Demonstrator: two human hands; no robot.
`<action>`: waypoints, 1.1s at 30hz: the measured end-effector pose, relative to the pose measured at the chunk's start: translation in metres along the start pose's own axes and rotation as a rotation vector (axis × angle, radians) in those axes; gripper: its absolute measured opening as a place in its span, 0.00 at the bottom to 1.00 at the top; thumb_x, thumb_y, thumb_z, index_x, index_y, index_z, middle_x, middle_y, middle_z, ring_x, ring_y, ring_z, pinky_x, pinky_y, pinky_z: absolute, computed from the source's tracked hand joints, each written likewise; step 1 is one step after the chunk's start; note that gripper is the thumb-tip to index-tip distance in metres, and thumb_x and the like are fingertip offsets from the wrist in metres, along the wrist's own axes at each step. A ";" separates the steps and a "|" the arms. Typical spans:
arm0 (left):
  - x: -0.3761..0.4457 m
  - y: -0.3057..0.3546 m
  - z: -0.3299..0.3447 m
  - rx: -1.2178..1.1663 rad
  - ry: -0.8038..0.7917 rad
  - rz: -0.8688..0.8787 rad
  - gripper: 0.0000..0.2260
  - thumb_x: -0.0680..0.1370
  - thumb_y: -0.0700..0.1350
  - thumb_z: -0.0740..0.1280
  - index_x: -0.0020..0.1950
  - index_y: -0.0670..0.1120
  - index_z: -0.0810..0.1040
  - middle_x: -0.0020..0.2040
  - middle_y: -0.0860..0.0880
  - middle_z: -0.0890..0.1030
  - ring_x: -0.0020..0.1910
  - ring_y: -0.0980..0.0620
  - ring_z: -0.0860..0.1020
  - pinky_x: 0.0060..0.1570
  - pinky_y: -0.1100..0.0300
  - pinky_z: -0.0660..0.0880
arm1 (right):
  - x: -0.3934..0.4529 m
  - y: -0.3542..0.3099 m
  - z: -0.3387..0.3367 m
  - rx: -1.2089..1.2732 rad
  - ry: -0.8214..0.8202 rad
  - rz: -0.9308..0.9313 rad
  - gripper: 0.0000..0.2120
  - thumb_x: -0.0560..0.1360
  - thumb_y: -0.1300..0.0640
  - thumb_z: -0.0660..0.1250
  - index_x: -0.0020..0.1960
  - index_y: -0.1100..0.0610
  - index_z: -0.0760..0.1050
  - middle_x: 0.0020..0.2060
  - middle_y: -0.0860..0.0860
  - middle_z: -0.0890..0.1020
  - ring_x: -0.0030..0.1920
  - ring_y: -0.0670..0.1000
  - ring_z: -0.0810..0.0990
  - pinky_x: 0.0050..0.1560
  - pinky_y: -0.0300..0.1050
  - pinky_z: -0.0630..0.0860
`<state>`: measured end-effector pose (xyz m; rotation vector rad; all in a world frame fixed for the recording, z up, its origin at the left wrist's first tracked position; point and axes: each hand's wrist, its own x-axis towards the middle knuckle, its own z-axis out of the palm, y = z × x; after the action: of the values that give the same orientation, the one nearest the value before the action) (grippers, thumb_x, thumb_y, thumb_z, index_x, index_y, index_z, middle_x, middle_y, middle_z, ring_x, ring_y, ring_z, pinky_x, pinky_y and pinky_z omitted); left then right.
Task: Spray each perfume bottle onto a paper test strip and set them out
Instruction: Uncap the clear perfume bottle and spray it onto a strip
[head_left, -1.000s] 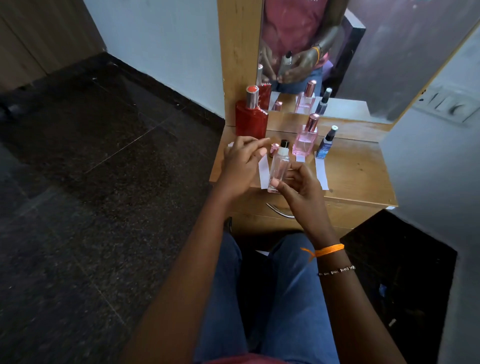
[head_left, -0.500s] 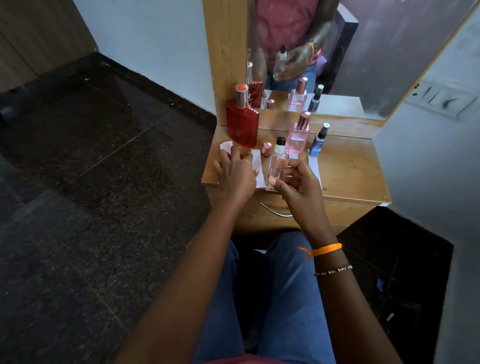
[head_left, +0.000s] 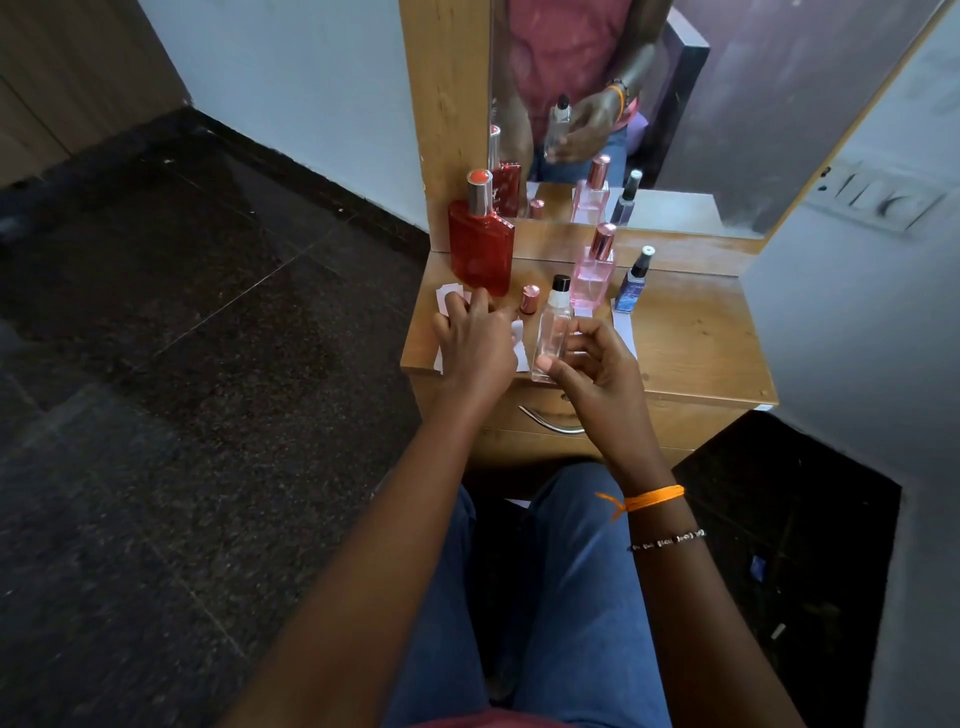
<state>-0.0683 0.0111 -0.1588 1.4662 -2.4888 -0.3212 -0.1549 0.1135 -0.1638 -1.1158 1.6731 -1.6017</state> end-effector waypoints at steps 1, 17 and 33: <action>-0.001 0.000 0.000 -0.018 0.036 0.004 0.14 0.78 0.42 0.62 0.63 0.48 0.75 0.66 0.47 0.70 0.66 0.43 0.61 0.58 0.51 0.59 | -0.001 -0.001 0.001 0.012 -0.006 -0.003 0.15 0.71 0.63 0.71 0.55 0.60 0.72 0.45 0.51 0.81 0.44 0.49 0.80 0.48 0.48 0.78; -0.011 -0.003 -0.022 -0.787 0.183 -0.193 0.29 0.69 0.37 0.75 0.66 0.48 0.68 0.52 0.50 0.76 0.41 0.60 0.76 0.36 0.77 0.70 | -0.006 -0.008 0.000 0.247 -0.057 0.100 0.19 0.73 0.59 0.63 0.63 0.58 0.67 0.52 0.54 0.81 0.53 0.47 0.79 0.49 0.39 0.74; -0.030 0.003 -0.033 -0.879 0.032 -0.011 0.16 0.74 0.32 0.66 0.57 0.47 0.80 0.50 0.63 0.75 0.46 0.66 0.73 0.42 0.82 0.69 | -0.013 -0.015 -0.004 0.417 -0.101 0.110 0.08 0.81 0.56 0.57 0.58 0.55 0.69 0.42 0.53 0.76 0.39 0.48 0.76 0.37 0.41 0.75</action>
<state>-0.0464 0.0363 -0.1296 1.0699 -1.8768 -1.1864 -0.1492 0.1280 -0.1505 -0.8609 1.2361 -1.6907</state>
